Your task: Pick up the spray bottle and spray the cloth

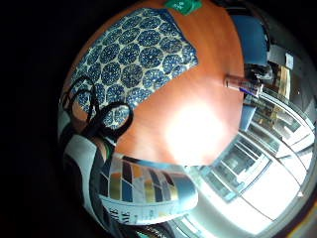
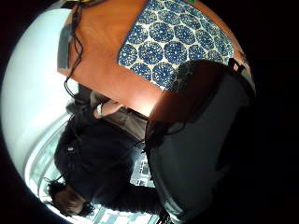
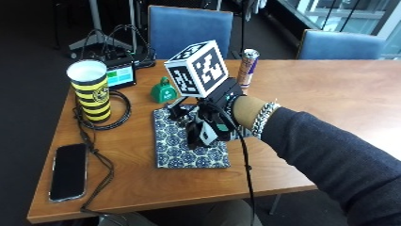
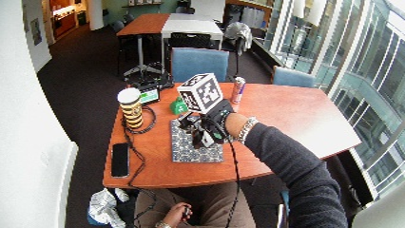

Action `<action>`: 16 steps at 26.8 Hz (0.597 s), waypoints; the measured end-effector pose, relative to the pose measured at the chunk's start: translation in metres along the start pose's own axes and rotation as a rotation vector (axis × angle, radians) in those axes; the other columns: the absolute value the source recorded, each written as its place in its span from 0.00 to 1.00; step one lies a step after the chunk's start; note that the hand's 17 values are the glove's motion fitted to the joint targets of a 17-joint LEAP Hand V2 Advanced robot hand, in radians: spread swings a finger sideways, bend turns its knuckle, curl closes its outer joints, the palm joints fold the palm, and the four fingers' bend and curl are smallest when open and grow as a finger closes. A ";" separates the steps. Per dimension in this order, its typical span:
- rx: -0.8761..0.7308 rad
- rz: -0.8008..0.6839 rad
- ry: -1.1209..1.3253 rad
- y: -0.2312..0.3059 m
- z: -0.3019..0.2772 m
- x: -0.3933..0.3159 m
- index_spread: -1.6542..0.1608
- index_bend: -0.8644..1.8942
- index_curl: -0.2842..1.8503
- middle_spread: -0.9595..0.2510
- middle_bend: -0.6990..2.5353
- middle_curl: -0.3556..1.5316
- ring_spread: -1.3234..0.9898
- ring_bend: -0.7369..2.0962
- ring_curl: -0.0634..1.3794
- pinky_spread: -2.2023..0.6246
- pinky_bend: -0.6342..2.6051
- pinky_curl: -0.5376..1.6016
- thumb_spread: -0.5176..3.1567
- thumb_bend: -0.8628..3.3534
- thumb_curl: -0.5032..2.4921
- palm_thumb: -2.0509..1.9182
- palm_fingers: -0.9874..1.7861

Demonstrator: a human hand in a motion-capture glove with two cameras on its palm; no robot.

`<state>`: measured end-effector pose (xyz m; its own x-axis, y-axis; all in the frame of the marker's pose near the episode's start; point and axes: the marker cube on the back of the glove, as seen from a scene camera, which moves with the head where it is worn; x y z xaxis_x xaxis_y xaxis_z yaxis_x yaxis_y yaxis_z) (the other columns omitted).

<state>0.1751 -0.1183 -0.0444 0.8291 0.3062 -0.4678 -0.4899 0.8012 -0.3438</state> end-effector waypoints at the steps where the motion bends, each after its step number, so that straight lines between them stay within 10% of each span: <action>1: -0.001 -0.003 -0.003 -0.001 0.001 0.000 0.77 0.45 0.40 0.61 0.36 0.44 0.51 0.46 0.35 0.70 0.32 0.43 0.23 0.20 0.42 0.74 0.85; 16: 0.262 -0.137 -0.290 0.029 -0.078 -0.002 0.77 0.45 0.40 0.61 0.36 0.44 0.51 0.46 0.35 0.70 0.32 0.43 0.23 0.20 0.43 0.74 0.85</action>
<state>0.1381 -0.1354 -0.1173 0.9419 0.2894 -0.1703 -0.3151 0.9370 -0.1506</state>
